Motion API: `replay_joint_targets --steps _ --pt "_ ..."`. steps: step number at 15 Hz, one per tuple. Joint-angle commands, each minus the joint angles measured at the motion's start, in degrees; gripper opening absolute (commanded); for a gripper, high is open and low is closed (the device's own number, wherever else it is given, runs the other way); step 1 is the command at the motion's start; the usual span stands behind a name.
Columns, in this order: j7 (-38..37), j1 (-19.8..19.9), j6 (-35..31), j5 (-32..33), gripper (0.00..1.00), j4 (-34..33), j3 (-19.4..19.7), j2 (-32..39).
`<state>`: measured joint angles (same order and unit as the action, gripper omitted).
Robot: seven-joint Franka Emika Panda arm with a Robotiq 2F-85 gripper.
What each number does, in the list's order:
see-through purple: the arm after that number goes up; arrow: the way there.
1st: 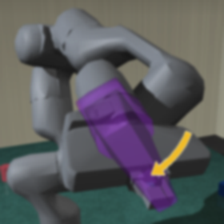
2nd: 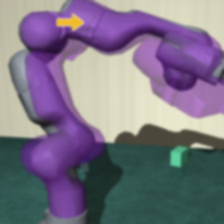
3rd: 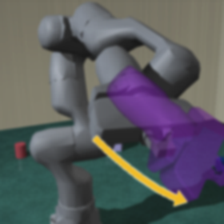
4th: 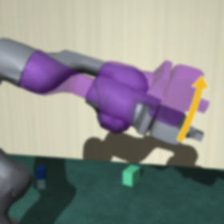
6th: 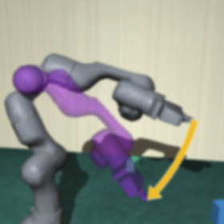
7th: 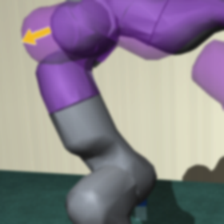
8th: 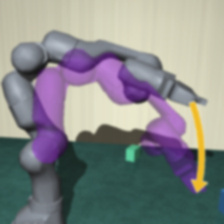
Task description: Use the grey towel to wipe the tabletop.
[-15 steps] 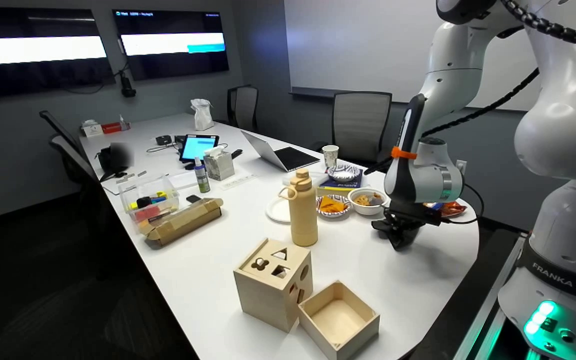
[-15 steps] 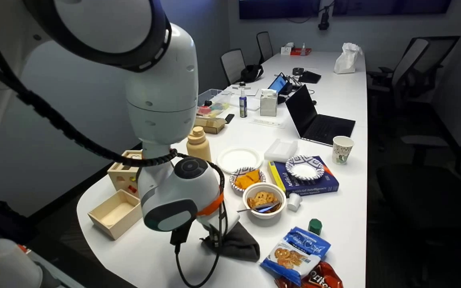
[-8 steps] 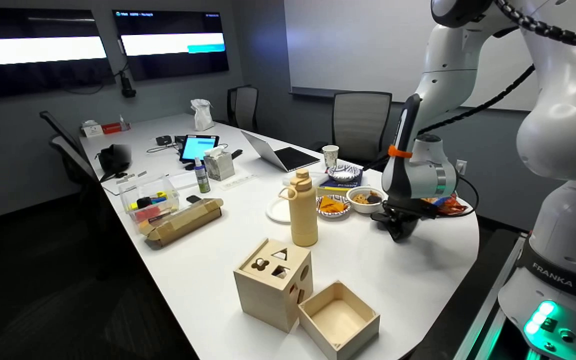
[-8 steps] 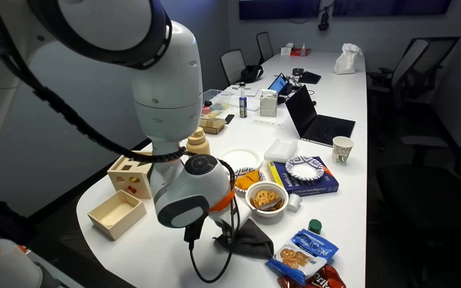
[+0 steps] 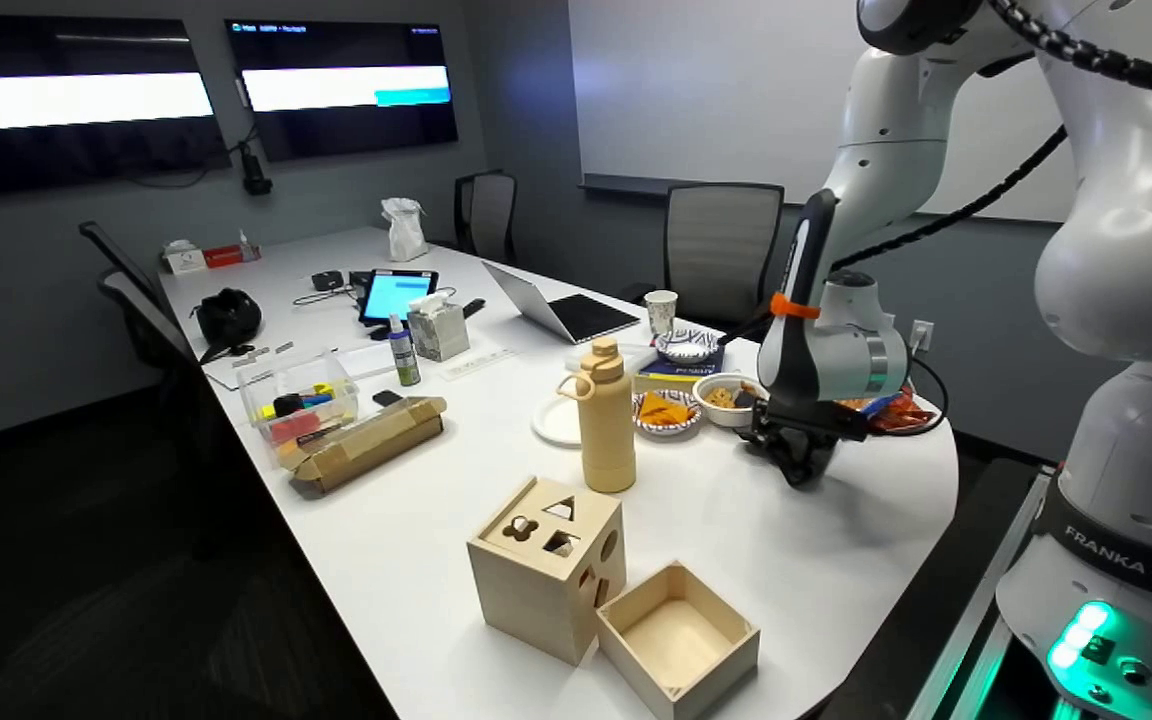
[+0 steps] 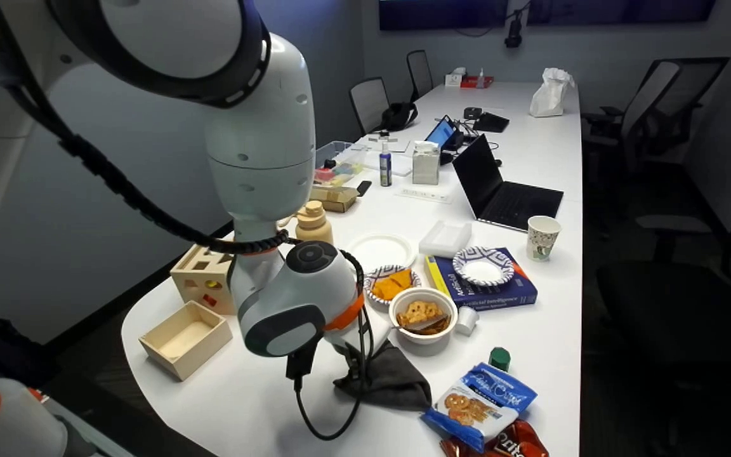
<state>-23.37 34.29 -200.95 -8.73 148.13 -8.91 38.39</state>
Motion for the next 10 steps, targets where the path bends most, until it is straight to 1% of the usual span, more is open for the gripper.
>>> replay_joint_targets --steps 1,2,4,6,7,8,9,10 --pt "-0.54 -2.96 -2.38 -0.16 1.0 5.46 -0.15 -3.91" --pt "-0.87 -4.7 -2.39 -1.02 1.0 7.07 0.1 -5.34" --pt "-0.88 -9.4 -3.08 -2.34 1.0 11.38 0.69 -9.28" --pt "-1.13 -15.87 -2.74 -5.67 1.0 15.67 2.02 -13.96" --pt "-0.16 -21.02 0.63 -8.45 1.0 9.39 4.38 -10.9" --pt "0.45 -24.66 2.73 -10.72 1.0 10.42 5.58 -13.22" --pt "4.08 -27.11 5.74 -16.24 1.0 10.26 4.94 -15.0" --pt "5.35 -30.63 7.56 -18.96 1.0 9.96 6.42 -15.89"
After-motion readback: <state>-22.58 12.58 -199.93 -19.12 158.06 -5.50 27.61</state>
